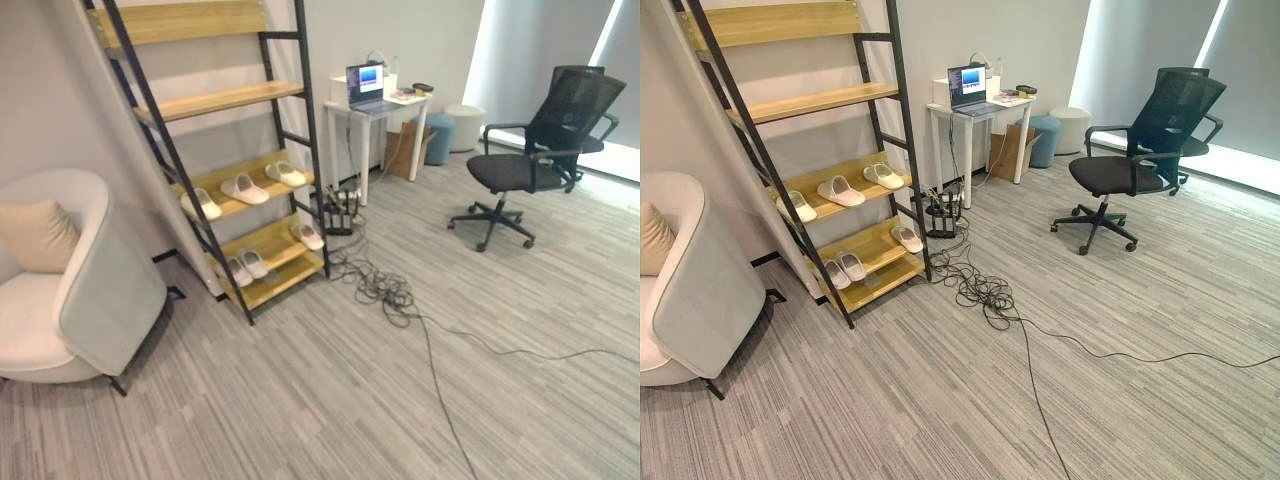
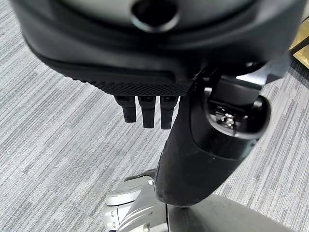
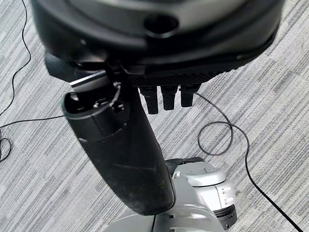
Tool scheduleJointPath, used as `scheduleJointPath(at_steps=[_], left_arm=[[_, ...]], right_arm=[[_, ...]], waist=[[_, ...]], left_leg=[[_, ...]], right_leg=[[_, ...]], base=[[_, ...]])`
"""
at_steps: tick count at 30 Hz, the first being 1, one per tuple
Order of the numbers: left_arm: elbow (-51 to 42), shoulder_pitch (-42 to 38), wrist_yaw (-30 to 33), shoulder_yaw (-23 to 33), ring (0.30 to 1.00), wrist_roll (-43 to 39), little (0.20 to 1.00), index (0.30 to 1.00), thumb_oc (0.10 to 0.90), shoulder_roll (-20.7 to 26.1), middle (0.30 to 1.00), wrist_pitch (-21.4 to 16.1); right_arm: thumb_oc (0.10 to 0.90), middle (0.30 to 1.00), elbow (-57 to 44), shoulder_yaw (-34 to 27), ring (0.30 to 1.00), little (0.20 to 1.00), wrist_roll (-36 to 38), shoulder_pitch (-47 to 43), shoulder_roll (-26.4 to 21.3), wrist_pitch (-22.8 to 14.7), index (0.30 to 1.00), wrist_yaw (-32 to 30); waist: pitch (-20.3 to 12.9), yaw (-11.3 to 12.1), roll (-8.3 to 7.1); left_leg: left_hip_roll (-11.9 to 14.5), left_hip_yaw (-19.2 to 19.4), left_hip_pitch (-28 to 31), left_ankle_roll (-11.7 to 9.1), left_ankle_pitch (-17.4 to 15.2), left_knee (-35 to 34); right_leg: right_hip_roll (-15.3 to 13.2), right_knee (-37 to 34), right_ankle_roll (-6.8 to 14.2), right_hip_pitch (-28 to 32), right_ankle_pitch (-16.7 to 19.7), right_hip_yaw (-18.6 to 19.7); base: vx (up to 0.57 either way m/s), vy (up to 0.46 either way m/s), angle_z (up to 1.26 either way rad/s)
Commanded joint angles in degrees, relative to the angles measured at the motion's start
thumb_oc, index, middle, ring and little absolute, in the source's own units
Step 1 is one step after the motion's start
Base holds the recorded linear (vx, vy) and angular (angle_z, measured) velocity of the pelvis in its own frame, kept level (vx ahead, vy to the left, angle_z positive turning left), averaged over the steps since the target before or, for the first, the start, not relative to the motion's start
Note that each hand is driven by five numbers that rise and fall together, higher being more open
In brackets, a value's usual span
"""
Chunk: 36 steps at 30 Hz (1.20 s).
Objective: Arrange the slippers neatly on the shoe rack.
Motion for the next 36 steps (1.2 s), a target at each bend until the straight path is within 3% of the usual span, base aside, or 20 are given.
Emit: scheduleJointPath(at_steps=[1, 12, 15, 17, 18, 20, 21, 22, 23, 25, 26, 27, 28, 30, 31, 32, 33, 34, 35, 36], left_arm=[[1.4, -4.3, -0.9, 2.1, 0.900, -1.2, 0.900, 0.900, 0.800, -2.2, 0.900, -0.7], [0.4, -5.5, -0.3, 2.8, 0.900, -3.0, 0.900, 0.900, 0.800, -1.6, 0.900, -0.6], [0.2, -6.1, -0.2, 2.7, 0.900, -3.0, 0.900, 0.900, 0.800, -1.2, 0.900, -0.4], [-0.9, -6.5, 0.0, 2.1, 0.900, -3.0, 0.900, 0.900, 0.800, -1.3, 0.900, -0.5], [-0.9, -6.5, 0.0, 2.1, 0.900, -3.0, 0.900, 0.900, 0.800, -1.3, 0.900, -0.5], [-1.6, -7.1, 0.4, 0.8, 0.900, -2.4, 0.900, 0.900, 0.800, -1.4, 0.900, -0.7], [-2.8, -7.9, 0.5, 0.0, 0.900, -2.6, 0.900, 0.900, 0.800, -1.2, 0.900, -0.7], [-2.8, -7.9, 0.5, 0.0, 0.900, -2.6, 0.900, 0.900, 0.800, -1.2, 0.900, -0.7], [-2.8, -7.5, 0.6, 0.0, 0.900, -2.6, 0.900, 0.900, 0.800, -1.3, 0.900, -1.0], [-2.2, -6.7, 0.4, -0.1, 0.900, -1.5, 0.900, 0.900, 0.800, -1.4, 0.900, -0.9], [-0.9, -5.7, 0.2, 0.2, 0.900, -0.2, 0.900, 0.900, 0.800, -1.8, 0.900, -0.6], [-0.9, -5.7, 0.2, 0.2, 0.900, -0.2, 0.900, 0.900, 0.800, -1.8, 0.900, -0.6], [0.8, -4.5, 0.1, 1.3, 0.900, 1.2, 0.900, 0.900, 0.800, -1.8, 0.900, 0.1], [2.1, -3.7, 0.1, 2.4, 0.900, 1.5, 0.900, 0.900, 0.800, -1.6, 0.900, 0.4], [2.9, -2.8, -0.2, 3.7, 0.900, 1.1, 0.900, 0.900, 0.800, -0.9, 0.900, 0.6], [2.9, -2.8, -0.2, 3.7, 0.900, 1.1, 0.900, 0.900, 0.800, -0.9, 0.900, 0.6], [3.1, -2.5, -0.3, 4.4, 0.900, 1.1, 0.900, 0.900, 0.800, -0.6, 0.900, 0.4], [2.8, -2.6, -0.3, 4.3, 0.900, 0.9, 0.900, 0.900, 0.800, -0.5, 0.900, 0.3], [2.8, -2.6, -0.3, 4.3, 0.900, 0.9, 0.900, 0.900, 0.800, -0.5, 0.900, 0.3], [0.9, -3.6, 0.0, 3.2, 0.900, 0.4, 0.900, 0.900, 0.800, -0.1, 0.900, -0.1]], right_arm=[[0.800, 0.900, 2.6, -1.3, 0.900, 0.900, -0.3, -2.8, -0.7, -0.9, 0.900, -0.3], [0.800, 0.900, 1.3, 0.8, 0.900, 0.900, -3.4, -3.7, -1.6, -0.9, 0.900, -0.9], [0.800, 0.900, 0.6, 1.5, 0.900, 0.900, -4.0, -4.4, -2.1, -1.1, 0.900, -1.2], [0.800, 0.900, -0.4, 1.9, 0.900, 0.900, -4.3, -4.4, -2.8, -1.6, 0.900, -1.7], [0.800, 0.900, -0.4, 1.9, 0.900, 0.900, -4.3, -4.4, -2.8, -1.6, 0.900, -1.7], [0.800, 0.900, -1.8, 2.3, 0.900, 0.900, -4.9, -4.5, -3.4, -2.3, 0.900, -2.2], [0.800, 0.900, -2.2, 2.8, 0.900, 0.900, -4.6, -5.1, -3.7, -2.3, 0.900, -2.6], [0.800, 0.900, -2.2, 2.8, 0.900, 0.900, -4.6, -5.1, -3.7, -2.3, 0.900, -2.6], [0.800, 0.900, -1.8, 3.4, 0.900, 0.900, -5.1, -5.4, -3.8, -2.0, 0.900, -2.7], [0.800, 0.900, -1.9, 3.4, 0.900, 0.900, -5.5, -5.5, -4.0, -1.9, 0.900, -2.8], [0.800, 0.900, -2.2, 3.5, 0.900, 0.900, -5.7, -5.8, -4.0, -2.0, 0.900, -2.9], [0.800, 0.900, -2.2, 3.5, 0.900, 0.900, -5.7, -5.8, -4.0, -2.0, 0.900, -2.9], [0.800, 0.900, -2.3, 3.6, 0.900, 0.900, -6.0, -6.3, -3.8, -2.0, 0.900, -2.8], [0.800, 0.900, -2.5, 3.6, 0.900, 0.900, -6.2, -6.3, -3.4, -2.0, 0.900, -2.6], [0.800, 0.900, -2.6, 3.4, 0.900, 0.900, -6.7, -6.3, -3.1, -1.9, 0.900, -2.3], [0.800, 0.900, -2.6, 3.4, 0.900, 0.900, -6.8, -6.3, -3.1, -1.9, 0.900, -2.3], [0.800, 0.900, -3.0, 2.9, 0.900, 0.900, -7.1, -6.3, -2.9, -2.1, 0.900, -2.2], [0.800, 0.900, -3.3, 2.8, 0.900, 0.900, -7.0, -6.3, -2.9, -2.0, 0.900, -2.2], [0.800, 0.900, -3.3, 2.8, 0.900, 0.900, -7.0, -6.3, -2.9, -2.0, 0.900, -2.2], [0.800, 0.900, -4.6, 2.3, 0.900, 0.900, -6.1, -7.0, -3.3, -2.2, 0.900, -2.3]], waist=[[2.3, 1.6, -0.78], [4.6, 2.4, -0.94], [6.3, 2.6, -1.57], [8.8, 3.2, -2.25], [8.8, 3.2, -2.23], [11.3, 2.2, -2.71], [12.7, 2.4, -3.35], [12.7, 2.4, -3.32], [11.9, 3.0, -2.81], [11.0, 3.7, -2.54], [9.6, 5.0, -1.62], [9.7, 5.1, -1.83], [8.6, 6.6, -1.30], [8.0, 7.0, -1.74], [6.8, 7.4, -2.90], [6.8, 7.5, -2.94], [6.0, 7.7, -4.00], [5.5, 8.2, -3.89], [5.5, 8.2, -3.88], [6.3, 7.5, -2.21]], left_leg=[[-2.6, -6.5, 2.8, 3.0, -5.3, -0.1], [-1.5, -6.8, 2.4, 2.4, -4.9, 0.5], [-1.5, -7.3, -0.8, 2.0, -6.8, 7.0], [-2.8, -7.5, -6.4, 0.7, -7.3, 18.4], [-2.8, -7.5, -6.5, 0.7, -7.3, 18.6], [-0.5, -2.2, -14.4, -1.1, -1.3, 30.4], [0.9, 1.8, -18.0, -0.8, -1.4, 34.1], [1.0, 1.8, -18.1, -0.7, -1.5, 34.2], [0.8, 7.0, -21.0, -0.5, -3.1, 29.5], [-0.6, 9.1, -21.5, 0.2, -3.8, 24.3], [-1.6, 11.0, -21.9, 0.7, -1.0, 16.6], [-1.8, 11.1, -21.4, 0.7, -0.8, 16.1], [-1.7, 13.2, -21.8, 0.3, 2.2, 11.5], [-2.1, 12.5, -20.3, 1.2, 1.5, 11.2], [-3.9, 11.5, -19.0, 3.2, 0.6, 11.3], [-3.9, 11.5, -19.0, 3.2, 0.6, 11.3], [-5.4, 12.1, -17.5, 4.9, -1.3, 11.1], [-5.9, 12.2, -16.1, 5.9, -1.9, 10.8], [-5.9, 12.2, -16.2, 5.9, -1.9, 10.8], [-6.4, 10.1, -11.6, 7.5, -3.4, 9.4]], right_leg=[[-3.7, 3.8, 5.9, 0.5, -5.0, 2.8], [-3.1, 6.9, 5.2, -1.1, -6.4, 2.1], [-2.4, 10.2, 4.3, -2.9, -7.8, 2.6], [-2.0, 11.5, 3.3, -3.0, -8.5, 2.7], [-2.0, 11.5, 3.3, -3.0, -8.5, 2.6], [-2.1, 12.4, 2.3, -2.3, -8.8, 0.8], [-2.6, 13.2, 1.8, -2.2, -9.8, -0.3], [-2.6, 13.3, 1.8, -2.3, -9.8, -0.3], [-3.0, 11.9, 2.0, -0.9, -10.9, -2.0], [-2.9, 10.5, 2.5, 0.9, -11.3, -2.1], [-1.7, 9.1, 3.1, 2.9, -11.4, -1.8], [-1.9, 9.0, 3.2, 3.1, -11.5, -1.7], [-1.3, 8.0, 3.6, 6.3, -12.1, -1.0], [-2.0, 8.4, 4.0, 7.6, -12.6, -0.5], [-3.9, 11.8, 5.5, 7.5, -10.4, -0.4], [-4.0, 11.8, 5.5, 7.5, -10.4, -0.4], [-5.7, 16.4, 8.5, 6.4, -5.7, -0.6], [-7.0, 22.0, 10.6, 5.0, 0.0, -0.9], [-7.0, 22.0, 10.6, 4.9, 0.0, -0.8], [-8.7, 33.8, 11.1, 0.9, 6.8, -1.4]], base=[[0.00, 0.000, 0.00], [0.01, -0.042, 0.03], [-0.01, -0.142, 0.02], [-0.01, -0.150, 0.16], [0.03, -0.101, 0.07], [0.02, -0.206, 0.21], [0.02, -0.196, 0.64], [0.20, -0.147, 0.81], [0.18, -0.046, 0.54], [0.37, -0.006, 0.51], [0.41, 0.029, 0.46], [0.58, 0.049, -0.11], [0.53, 0.048, -0.58], [0.52, 0.070, 0.07], [0.31, 0.067, 0.76], [0.58, 0.148, 0.15], [0.39, 0.132, -0.12], [0.39, 0.131, -0.25], [0.37, 0.156, -0.13], [0.24, 0.107, -0.09]])
